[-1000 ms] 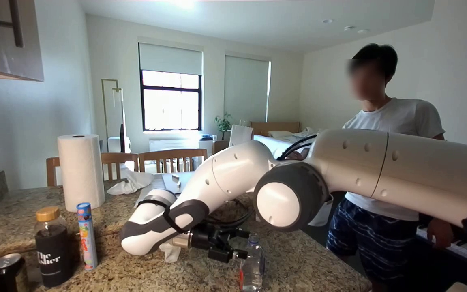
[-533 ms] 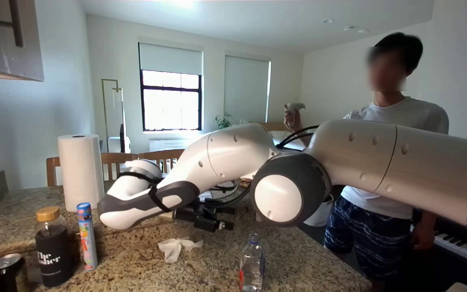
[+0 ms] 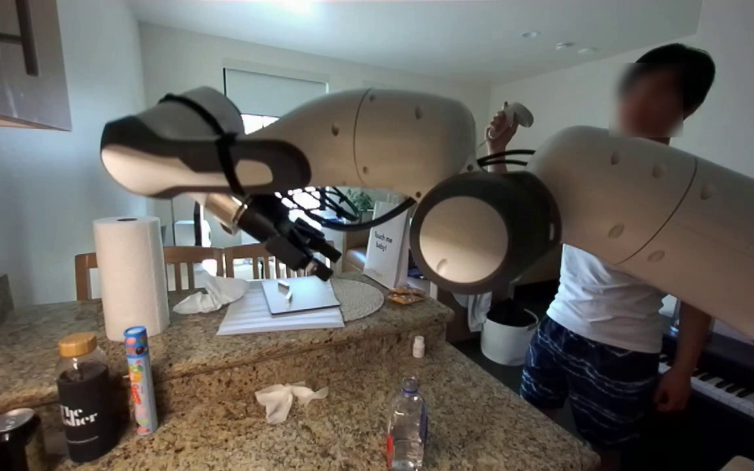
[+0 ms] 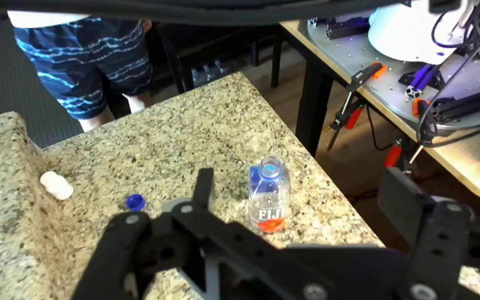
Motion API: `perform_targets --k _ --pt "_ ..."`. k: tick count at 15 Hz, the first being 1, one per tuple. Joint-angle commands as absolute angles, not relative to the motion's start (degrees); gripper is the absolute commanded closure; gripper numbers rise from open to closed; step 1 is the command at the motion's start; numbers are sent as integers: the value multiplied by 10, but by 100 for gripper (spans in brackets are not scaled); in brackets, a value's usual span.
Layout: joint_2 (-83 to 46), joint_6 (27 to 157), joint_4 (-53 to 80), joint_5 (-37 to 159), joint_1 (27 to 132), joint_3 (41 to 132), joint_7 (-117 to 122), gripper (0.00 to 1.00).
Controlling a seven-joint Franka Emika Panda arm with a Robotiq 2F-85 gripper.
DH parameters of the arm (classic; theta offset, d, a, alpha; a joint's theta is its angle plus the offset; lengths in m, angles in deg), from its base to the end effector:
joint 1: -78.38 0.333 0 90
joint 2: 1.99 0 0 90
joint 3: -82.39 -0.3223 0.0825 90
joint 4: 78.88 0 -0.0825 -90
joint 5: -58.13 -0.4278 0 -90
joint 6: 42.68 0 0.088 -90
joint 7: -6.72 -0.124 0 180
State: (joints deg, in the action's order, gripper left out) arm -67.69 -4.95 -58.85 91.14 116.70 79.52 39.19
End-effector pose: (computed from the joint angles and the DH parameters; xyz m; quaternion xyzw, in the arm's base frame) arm 0.6020 0.3909 0.3763 0.7871 0.4162 -0.3779 0.2538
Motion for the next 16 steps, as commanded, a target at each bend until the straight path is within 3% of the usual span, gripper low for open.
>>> perform_targets --k 1,16 --pt "-583 -20 -568 836 1159 803 356 0" --pt "-485 234 -591 622 993 771 265 0"
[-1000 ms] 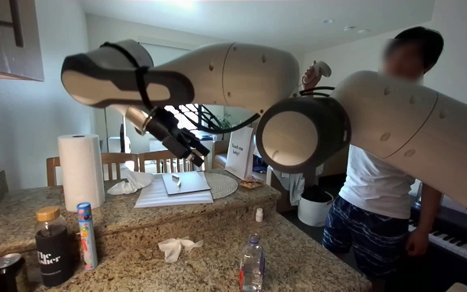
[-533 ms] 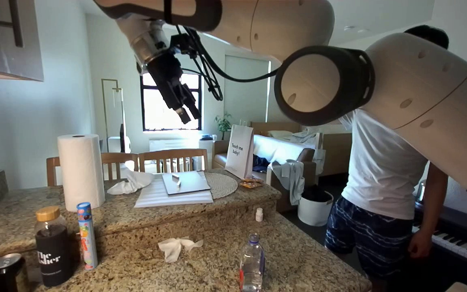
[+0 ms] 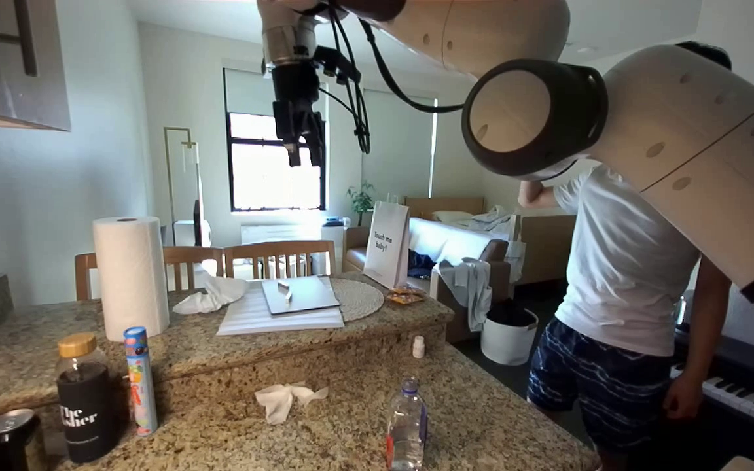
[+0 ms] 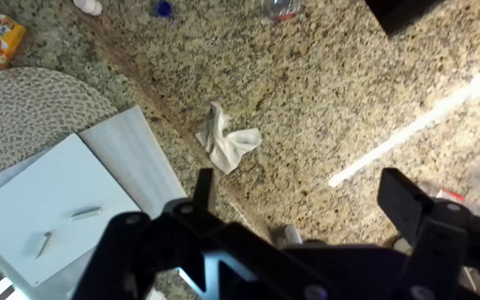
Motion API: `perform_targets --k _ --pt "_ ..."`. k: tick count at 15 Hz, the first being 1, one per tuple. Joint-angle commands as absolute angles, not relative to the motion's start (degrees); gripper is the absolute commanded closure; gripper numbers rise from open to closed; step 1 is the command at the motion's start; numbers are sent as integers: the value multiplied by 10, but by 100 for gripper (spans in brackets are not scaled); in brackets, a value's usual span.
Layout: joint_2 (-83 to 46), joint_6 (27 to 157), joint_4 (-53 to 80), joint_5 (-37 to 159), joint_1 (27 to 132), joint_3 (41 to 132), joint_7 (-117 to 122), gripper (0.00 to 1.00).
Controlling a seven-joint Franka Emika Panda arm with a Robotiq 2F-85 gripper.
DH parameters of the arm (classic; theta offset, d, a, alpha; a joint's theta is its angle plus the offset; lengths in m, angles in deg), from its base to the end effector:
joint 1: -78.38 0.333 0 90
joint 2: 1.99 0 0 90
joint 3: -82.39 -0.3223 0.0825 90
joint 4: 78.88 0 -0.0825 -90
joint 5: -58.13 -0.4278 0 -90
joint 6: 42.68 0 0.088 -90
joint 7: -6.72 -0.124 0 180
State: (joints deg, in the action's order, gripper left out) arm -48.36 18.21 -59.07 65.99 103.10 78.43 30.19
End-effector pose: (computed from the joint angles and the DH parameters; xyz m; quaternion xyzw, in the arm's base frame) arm 0.6581 0.3028 0.6131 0.9136 0.4024 -0.0449 0.0380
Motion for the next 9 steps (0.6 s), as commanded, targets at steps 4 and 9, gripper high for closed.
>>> perform_targets --k 4,9 --pt "-520 349 -584 599 957 777 200 0" --pt "-582 328 -577 643 961 827 138 0"
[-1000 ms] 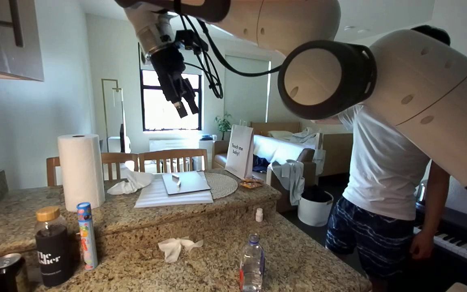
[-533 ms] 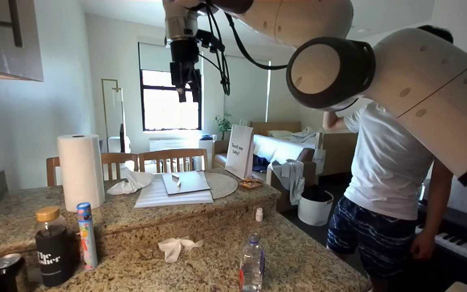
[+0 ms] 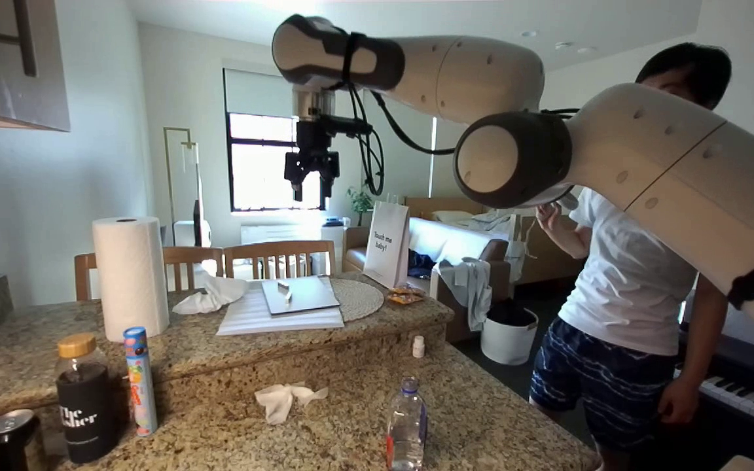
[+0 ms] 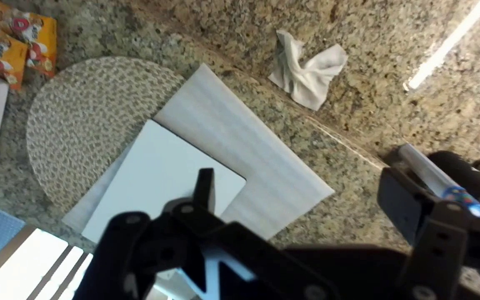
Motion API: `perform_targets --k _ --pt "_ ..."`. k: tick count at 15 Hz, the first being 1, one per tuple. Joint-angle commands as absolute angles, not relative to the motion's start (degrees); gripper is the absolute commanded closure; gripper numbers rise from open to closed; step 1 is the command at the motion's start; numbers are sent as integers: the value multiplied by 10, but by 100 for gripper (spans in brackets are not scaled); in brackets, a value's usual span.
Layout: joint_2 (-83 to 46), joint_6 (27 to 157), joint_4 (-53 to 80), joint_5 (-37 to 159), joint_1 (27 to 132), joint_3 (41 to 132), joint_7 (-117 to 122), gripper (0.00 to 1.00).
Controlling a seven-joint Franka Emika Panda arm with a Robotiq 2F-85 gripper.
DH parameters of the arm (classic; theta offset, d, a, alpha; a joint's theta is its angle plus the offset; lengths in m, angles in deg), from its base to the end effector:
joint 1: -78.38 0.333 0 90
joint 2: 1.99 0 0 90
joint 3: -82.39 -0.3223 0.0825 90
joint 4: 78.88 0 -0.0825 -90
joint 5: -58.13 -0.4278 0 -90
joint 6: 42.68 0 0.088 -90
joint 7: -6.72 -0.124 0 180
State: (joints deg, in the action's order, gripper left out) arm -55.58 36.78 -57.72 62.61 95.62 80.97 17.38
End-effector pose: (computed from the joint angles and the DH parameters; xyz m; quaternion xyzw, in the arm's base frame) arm 0.7624 0.2334 0.5339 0.9697 0.2390 0.0428 0.0254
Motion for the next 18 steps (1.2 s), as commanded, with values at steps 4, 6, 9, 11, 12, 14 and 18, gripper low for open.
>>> perform_targets --k 4,6,9,11,12,14,18 --pt "-633 238 -580 640 961 839 129 0" --pt "-667 238 -599 641 960 843 131 0" --pt "-693 223 -601 637 958 842 137 0" --pt "-684 242 -579 639 957 835 141 0" --pt "-687 243 -572 635 959 840 141 0" --pt "-692 243 -570 636 959 840 141 0" --pt "-691 243 -571 636 959 840 141 0"
